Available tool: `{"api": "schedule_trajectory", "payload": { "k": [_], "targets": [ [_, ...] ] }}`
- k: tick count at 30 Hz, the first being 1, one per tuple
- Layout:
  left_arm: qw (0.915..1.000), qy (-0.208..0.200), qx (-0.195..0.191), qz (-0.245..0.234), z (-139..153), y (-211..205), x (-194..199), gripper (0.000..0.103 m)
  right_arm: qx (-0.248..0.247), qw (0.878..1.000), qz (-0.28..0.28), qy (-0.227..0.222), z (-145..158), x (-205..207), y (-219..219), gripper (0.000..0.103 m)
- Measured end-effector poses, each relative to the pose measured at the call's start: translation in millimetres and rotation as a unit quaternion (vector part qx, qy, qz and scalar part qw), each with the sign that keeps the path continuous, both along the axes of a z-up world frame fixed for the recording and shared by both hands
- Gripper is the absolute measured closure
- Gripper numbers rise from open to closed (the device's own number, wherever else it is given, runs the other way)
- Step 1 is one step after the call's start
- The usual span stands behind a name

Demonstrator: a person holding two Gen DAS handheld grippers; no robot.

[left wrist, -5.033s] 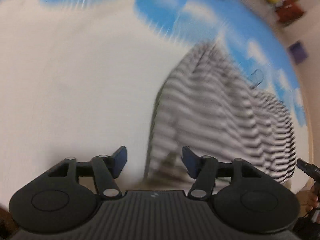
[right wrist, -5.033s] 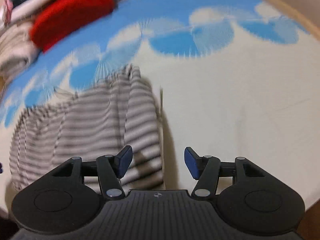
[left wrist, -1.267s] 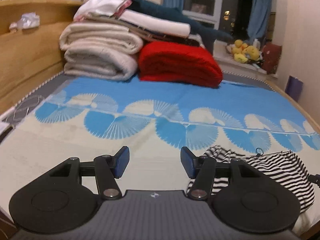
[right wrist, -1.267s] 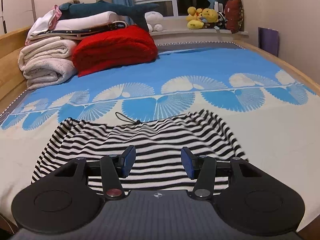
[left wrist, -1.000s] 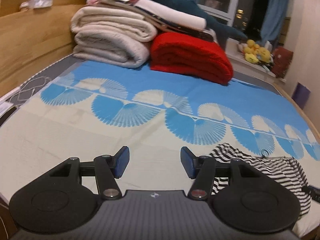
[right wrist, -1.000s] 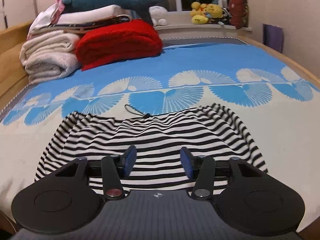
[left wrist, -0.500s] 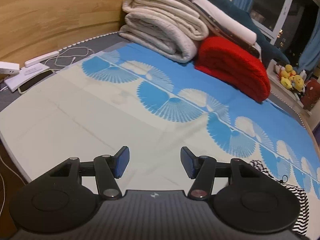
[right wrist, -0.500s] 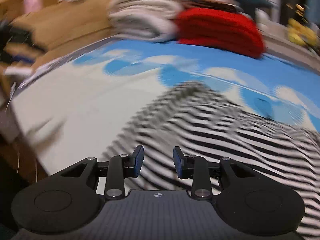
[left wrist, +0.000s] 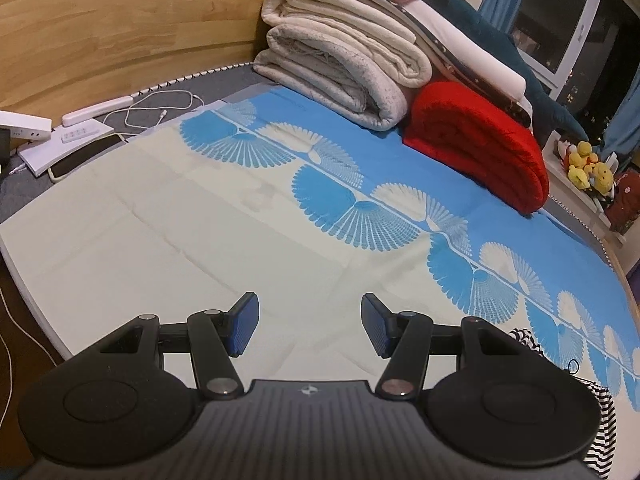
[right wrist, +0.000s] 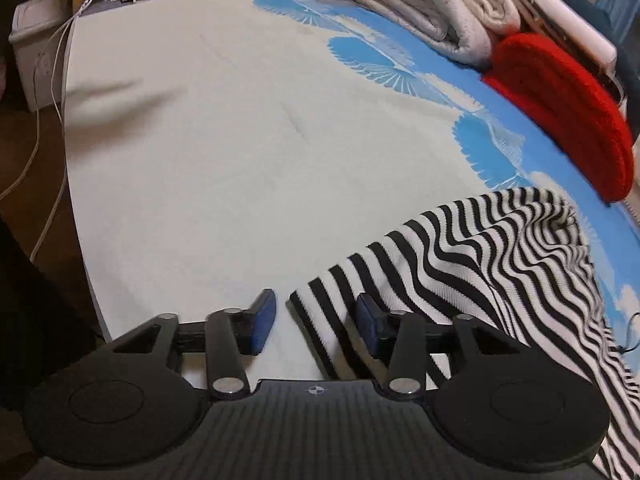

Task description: Fold small clothes

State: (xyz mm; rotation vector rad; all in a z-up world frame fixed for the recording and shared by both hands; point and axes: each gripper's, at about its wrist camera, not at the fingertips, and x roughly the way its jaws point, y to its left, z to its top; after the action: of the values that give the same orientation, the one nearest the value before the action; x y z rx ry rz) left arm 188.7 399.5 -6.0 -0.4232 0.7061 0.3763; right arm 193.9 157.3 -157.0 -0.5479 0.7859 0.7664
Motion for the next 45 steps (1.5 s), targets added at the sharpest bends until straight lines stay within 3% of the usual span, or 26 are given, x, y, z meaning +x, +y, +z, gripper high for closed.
{"api": "schedule_trajectory", "payload": {
  "k": [1, 2, 5, 9, 12, 16, 19, 22, 26, 29, 31, 32, 33, 35, 37, 41, 43, 45],
  "targets": [
    [1.0, 0.0, 0.001, 0.0, 0.3, -0.2, 0.0, 0.041, 0.001, 1.0, -0.004, 0.005, -1.1, 5.1, -3.3, 0.091],
    [1.0, 0.001, 0.002, 0.0, 0.6, -0.4, 0.1, 0.041, -0.003, 1.0, -0.011, 0.002, -1.0, 7.9, -5.3, 0.096],
    [1.0, -0.002, 0.001, -0.001, 2.6, -2.5, 1.4, 0.041, 0.014, 1.0, -0.024, 0.001, 9.0, 8.5, -9.5, 0.099],
    [0.9999, -0.002, 0.009, -0.01, 5.1, -12.1, 8.6, 0.041, 0.058, 0.997, -0.041, -0.026, 44.1, -2.8, -10.1, 0.101],
    [0.9997, 0.0, 0.011, -0.023, 6.4, -25.2, 15.7, 0.041, 0.123, 0.989, -0.081, -0.009, 69.2, -3.3, -23.9, 0.101],
    [0.9989, -0.006, 0.012, -0.044, 12.3, -50.0, 30.0, 0.041, 0.169, 0.983, -0.075, 0.011, 88.2, -10.8, -36.9, 0.101],
    [0.9982, -0.015, 0.005, -0.059, 16.4, -75.4, 44.5, 0.041, 0.222, 0.968, -0.12, 0.019, 109.1, 1.5, -66.1, 0.101],
    [0.9969, -0.014, -0.007, -0.077, 16.7, -107.8, 61.2, 0.041, 0.297, 0.932, -0.205, 0.018, 133.0, 18.2, -133.3, 0.101],
    [0.9914, -0.017, 0.004, -0.13, 15.0, -164.9, 85.5, 0.041, 0.374, 0.86, -0.348, -0.007, 136.7, 11.4, -274.5, 0.101],
    [0.9843, -0.009, 0.028, -0.174, 9.7, -212.2, 104.9, 0.041, 0.347, 0.786, -0.512, 0.002, 101.7, -15.4, -378.8, 0.101],
    [0.9801, -0.008, 0.035, -0.195, 5.3, -236.7, 114.3, 0.041, 0.291, 0.736, -0.61, 0.032, 73.3, -28.1, -423.9, 0.101],
    [0.9785, -0.006, 0.036, -0.203, 2.6, -247.7, 118.3, 0.041, 0.257, 0.706, -0.657, 0.06, 55.6, -34.4, -444.9, 0.101],
    [0.9773, -0.003, 0.034, -0.209, -0.3, -258.2, 121.7, 0.041, 0.245, 0.684, -0.682, 0.083, 42.3, -39.9, -458.3, 0.101],
    [0.9753, 0.003, 0.021, -0.22, -7.5, -275.3, 127.6, 0.041, 0.263, 0.655, -0.696, 0.129, 23.3, -49.1, -479.9, 0.099],
    [0.9723, 0.014, 0.008, -0.233, -14.6, -289.6, 132.0, 0.041, 0.272, 0.652, -0.696, 0.129, 26.5, -53.9, -491.0, 0.094],
    [0.9636, 0.02, 0.004, -0.266, -22.7, -314.5, 138.9, 0.041, 0.297, 0.67, -0.676, 0.083, 67.3, -46.2, -510.9, 0.079],
    [0.9602, 0.024, 0.009, -0.278, -27.2, -325.0, 142.4, 0.041, 0.31, 0.706, -0.633, 0.06, 86.8, -29.3, -518.4, 0.078],
    [0.9585, 0.031, 0.007, -0.283, -31.7, -330.3, 144.8, 0.041, 0.313, 0.764, -0.562, 0.046, 105.5, -1.2, -518.9, 0.067]
  ]
}}
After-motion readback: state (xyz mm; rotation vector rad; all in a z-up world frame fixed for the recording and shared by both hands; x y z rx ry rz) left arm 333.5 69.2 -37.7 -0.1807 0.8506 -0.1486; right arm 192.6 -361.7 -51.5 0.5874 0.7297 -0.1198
